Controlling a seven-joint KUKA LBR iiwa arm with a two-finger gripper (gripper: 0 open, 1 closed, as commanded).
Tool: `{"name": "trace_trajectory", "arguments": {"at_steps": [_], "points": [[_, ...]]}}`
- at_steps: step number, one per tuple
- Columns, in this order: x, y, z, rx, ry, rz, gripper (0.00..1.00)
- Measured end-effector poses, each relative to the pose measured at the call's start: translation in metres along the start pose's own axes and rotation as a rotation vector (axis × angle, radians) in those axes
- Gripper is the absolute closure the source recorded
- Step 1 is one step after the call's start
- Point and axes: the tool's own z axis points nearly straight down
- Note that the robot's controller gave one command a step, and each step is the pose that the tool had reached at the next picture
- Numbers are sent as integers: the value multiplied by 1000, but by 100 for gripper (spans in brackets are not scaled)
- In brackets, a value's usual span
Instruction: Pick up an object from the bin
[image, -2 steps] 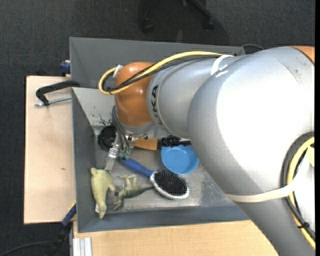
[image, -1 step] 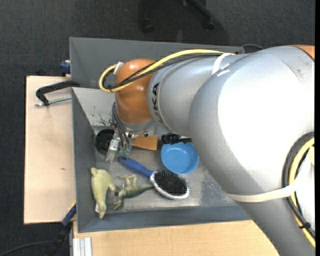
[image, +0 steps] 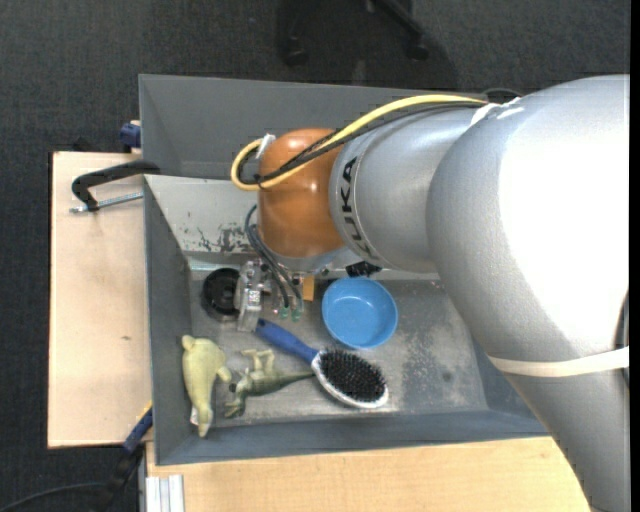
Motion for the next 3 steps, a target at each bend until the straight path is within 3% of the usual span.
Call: {"name": "trace_trajectory", "arguments": {"at_steps": [1,2,3], "points": [[-14,4,4,9,21,22,100],[-17,29,3,31,9,-11,100],[-9,36,9,18,24,-12,0]]}}
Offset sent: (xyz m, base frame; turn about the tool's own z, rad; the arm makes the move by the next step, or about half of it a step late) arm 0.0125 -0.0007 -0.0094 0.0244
